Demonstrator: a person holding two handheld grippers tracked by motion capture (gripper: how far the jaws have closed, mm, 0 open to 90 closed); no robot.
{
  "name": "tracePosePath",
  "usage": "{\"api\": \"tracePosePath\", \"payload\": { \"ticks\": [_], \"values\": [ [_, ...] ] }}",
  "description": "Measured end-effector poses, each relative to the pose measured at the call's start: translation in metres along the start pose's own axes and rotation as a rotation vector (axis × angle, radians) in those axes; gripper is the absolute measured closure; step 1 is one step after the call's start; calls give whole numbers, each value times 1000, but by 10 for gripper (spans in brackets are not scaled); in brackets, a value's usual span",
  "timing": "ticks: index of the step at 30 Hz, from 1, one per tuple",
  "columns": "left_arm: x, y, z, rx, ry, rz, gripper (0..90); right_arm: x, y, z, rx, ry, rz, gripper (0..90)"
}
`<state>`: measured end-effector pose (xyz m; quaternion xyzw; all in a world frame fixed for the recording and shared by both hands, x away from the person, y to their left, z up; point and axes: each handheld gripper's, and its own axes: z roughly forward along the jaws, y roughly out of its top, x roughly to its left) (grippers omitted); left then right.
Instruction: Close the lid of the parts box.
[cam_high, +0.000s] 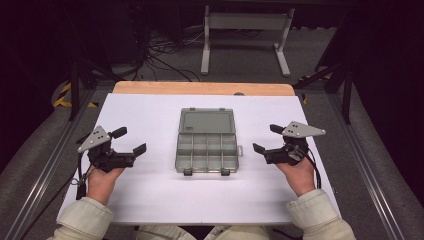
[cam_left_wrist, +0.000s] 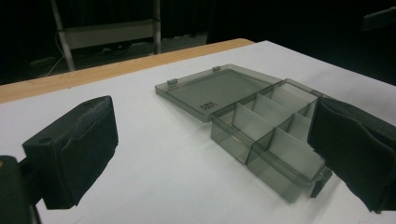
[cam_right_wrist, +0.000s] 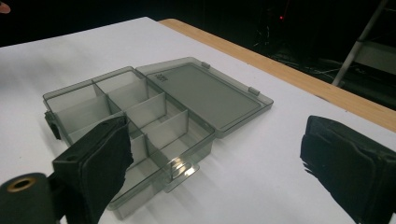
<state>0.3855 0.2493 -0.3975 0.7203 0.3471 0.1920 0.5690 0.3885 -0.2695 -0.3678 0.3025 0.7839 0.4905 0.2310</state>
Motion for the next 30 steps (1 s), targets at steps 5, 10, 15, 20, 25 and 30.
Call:
{"api": "tracePosePath", "payload": {
  "ticks": [5, 10, 15, 20, 25, 30],
  "values": [
    [4, 8, 10, 1, 1, 1, 25, -6, 3, 9, 10, 11, 17, 92],
    [12, 17, 21, 6, 0, 3, 29, -15, 10, 20, 26, 9, 35, 103],
    [16, 22, 30, 22, 1, 7, 30, -23, 15, 29, 41, 14, 44, 108],
    [20, 25, 42, 27, 2, 0, 32, -29, 16, 41, 51, 14, 51, 114],
    [22, 29, 54, 26, -4, -11, 33, -31, 20, 50, 63, 12, 45, 115],
    [25, 31, 65, 36, -6, -23, 35, -33, 24, 59, 64, 21, 49, 115]
  ]
}}
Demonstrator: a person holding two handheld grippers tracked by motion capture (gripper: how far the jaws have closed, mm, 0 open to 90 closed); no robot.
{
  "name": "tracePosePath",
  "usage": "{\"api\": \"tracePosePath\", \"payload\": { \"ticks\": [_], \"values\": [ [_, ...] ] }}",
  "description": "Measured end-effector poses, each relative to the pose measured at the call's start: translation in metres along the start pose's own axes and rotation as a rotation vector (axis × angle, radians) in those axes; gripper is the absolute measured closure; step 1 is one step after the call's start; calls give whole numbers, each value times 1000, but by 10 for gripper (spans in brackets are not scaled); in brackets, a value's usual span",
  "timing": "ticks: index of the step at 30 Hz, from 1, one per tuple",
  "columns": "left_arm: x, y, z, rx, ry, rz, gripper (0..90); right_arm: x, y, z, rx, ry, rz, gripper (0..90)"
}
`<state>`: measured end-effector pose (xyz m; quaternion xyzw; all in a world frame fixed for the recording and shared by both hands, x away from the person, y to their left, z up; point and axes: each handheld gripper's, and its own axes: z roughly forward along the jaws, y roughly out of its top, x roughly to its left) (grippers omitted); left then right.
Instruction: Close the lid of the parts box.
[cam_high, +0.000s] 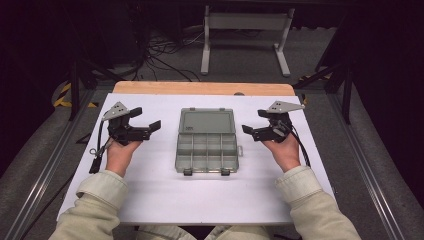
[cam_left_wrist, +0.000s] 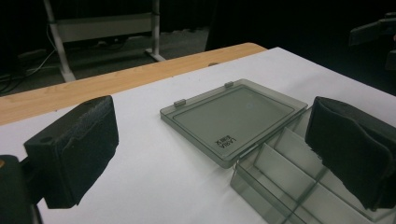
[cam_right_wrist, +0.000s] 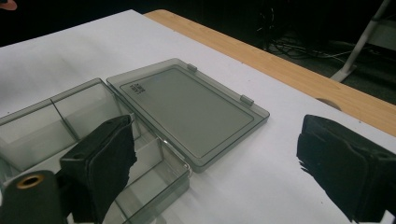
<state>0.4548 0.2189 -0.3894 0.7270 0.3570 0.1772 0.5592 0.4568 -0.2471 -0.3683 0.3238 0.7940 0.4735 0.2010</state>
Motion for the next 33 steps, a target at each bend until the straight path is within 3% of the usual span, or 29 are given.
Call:
{"api": "tracePosePath", "payload": {
  "ticks": [13, 21, 33],
  "values": [
    [-1, 9, 30, 25, -5, 13, 35, -6, 7, 19, 16, 2, 0, 116],
    [1, 10, 47, 80, 8, 62, 37, -9, 9, 32, 29, -11, -22, 118],
    [11, 2, 64, 101, 21, 26, 42, -18, 9, 48, 51, -23, -13, 119]
  ]
}}
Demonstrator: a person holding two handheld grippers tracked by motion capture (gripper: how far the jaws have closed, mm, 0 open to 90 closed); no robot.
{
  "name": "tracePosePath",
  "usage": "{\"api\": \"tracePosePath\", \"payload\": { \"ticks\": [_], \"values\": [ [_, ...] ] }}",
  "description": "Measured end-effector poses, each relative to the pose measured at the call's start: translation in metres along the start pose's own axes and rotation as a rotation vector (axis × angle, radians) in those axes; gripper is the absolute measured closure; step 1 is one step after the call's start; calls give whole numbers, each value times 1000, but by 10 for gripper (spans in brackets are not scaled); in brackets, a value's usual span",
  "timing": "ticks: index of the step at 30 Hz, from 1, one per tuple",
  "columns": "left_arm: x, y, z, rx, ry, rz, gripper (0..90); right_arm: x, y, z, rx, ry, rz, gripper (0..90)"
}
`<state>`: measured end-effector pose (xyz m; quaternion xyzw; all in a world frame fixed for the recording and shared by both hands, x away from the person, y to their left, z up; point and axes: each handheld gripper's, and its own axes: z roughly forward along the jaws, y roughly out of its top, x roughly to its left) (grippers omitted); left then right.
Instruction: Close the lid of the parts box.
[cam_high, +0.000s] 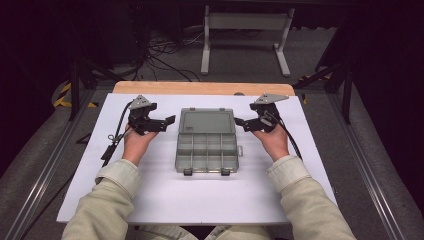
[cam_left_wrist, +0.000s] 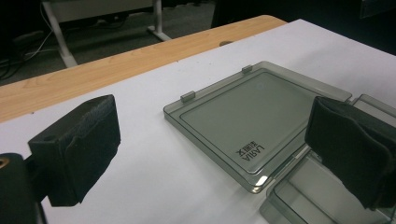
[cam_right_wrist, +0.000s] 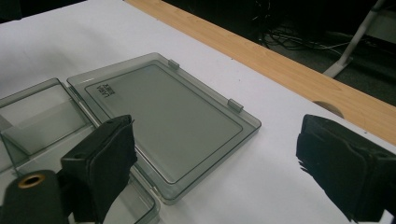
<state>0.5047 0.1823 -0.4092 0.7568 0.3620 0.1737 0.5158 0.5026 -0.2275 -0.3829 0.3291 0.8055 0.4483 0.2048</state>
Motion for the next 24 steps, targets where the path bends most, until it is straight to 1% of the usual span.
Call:
{"api": "tracePosePath", "payload": {
  "ticks": [3, 6, 7, 8, 9, 10, 11, 13, 15, 16, 17, 18, 19, 21, 23, 24],
  "values": [
    [0, -1, 3, 1, 7, 12, 44, -1, 0, 5, 4, 1, 6, 119],
    [-1, -2, 4, 15, 8, 18, 48, 0, -1, 7, 12, 5, 5, 119],
    [-2, -4, 5, 32, -2, 18, 48, 1, -2, 8, 20, 3, 0, 122],
    [-2, -4, 6, 38, -2, 21, 56, 1, -3, 9, 33, 7, 5, 157],
    [-2, -4, 6, 49, -16, 22, 72, 1, -4, 9, 40, 10, 5, 201],
    [-3, -5, 7, 49, -14, 26, 94, 1, -4, 9, 45, 17, 5, 240],
    [-3, -5, 7, 58, -24, 29, 136, 1, -5, 9, 49, 26, 3, 309],
    [-4, -5, 7, 59, -26, 34, 276, 1, -5, 9, 62, 46, -1, 469],
    [-5, -4, 7, 56, -29, 26, 400, 2, -5, 8, 65, 45, -5, 609],
    [-5, -4, 7, 58, -29, 31, 453, 2, -5, 8, 65, 49, -7, 664],
    [-6, -4, 7, 72, -20, 31, 512, 2, -4, 7, 65, 49, -8, 712],
    [-6, -4, 7, 80, -5, 34, 598, 1, -4, 7, 66, 50, -10, 784],
    [-6, -4, 7, 85, -1, 33, 671, 1, -4, 7, 69, 54, -11, 835],
    [-5, -4, 7, 104, -14, 20, 784, 0, -5, 8, 79, 50, -12, 896],
    [-4, -5, 7, 126, -7, 12, 879, -1, -6, 9, 93, 48, -5, 900],
    [-3, -5, 7, 137, -13, -4, 899, -1, -7, 10, 103, 45, -7, 900]
  ]
}}
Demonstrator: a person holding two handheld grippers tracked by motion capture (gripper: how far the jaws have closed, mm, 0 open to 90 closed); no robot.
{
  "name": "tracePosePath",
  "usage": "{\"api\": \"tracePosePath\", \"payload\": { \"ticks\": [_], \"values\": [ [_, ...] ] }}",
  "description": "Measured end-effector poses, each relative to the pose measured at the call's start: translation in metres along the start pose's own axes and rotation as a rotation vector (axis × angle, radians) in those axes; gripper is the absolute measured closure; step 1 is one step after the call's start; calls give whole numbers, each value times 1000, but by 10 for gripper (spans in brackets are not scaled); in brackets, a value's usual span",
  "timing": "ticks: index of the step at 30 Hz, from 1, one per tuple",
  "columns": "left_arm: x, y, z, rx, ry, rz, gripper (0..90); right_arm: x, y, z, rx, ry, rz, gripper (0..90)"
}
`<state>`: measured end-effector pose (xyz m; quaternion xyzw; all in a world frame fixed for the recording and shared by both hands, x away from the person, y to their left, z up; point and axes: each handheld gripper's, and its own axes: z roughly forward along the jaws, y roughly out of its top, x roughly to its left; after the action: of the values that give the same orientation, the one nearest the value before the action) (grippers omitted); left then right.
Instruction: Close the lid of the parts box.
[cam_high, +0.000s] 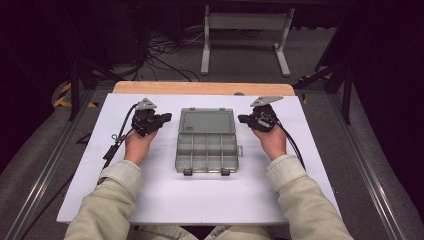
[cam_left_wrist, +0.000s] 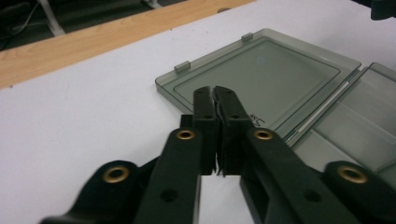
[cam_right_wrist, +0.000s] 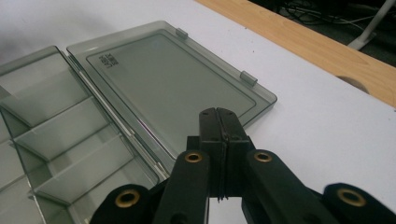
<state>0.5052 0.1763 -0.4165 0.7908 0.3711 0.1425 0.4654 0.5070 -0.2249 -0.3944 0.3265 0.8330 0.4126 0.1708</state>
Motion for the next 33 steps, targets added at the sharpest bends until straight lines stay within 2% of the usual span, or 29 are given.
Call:
{"api": "tracePosePath", "payload": {
  "ticks": [5, 8, 12, 14, 18, 19, 22, 30, 33],
  "values": [
    [2, -1, 2, 42, -5, -36, 900, 1, -1, 3, 28, -9, -15, 900],
    [2, 3, 6, 109, 7, -32, 900, -1, -1, 5, 59, -10, -11, 900],
    [-2, 6, 12, 155, 15, -24, 900, -3, -4, 10, 111, -12, -15, 900],
    [-3, 5, 15, 170, 16, -42, 900, -3, -5, 12, 123, -13, -9, 900],
    [2, 1, 22, 216, 20, -49, 900, -5, -7, 16, 149, -10, -1, 900],
    [2, 0, 23, 227, 18, -63, 900, -6, -8, 17, 155, -8, -2, 900],
    [5, -2, 26, 242, 13, -78, 900, -7, -10, 21, 173, -5, 1, 900],
    [4, -5, 33, 249, 0, -84, 900, -6, -13, 30, 210, 2, -1, 900],
    [2, -6, 36, 256, 1, -106, 900, -7, -15, 33, 220, 2, 6, 900]
  ]
}}
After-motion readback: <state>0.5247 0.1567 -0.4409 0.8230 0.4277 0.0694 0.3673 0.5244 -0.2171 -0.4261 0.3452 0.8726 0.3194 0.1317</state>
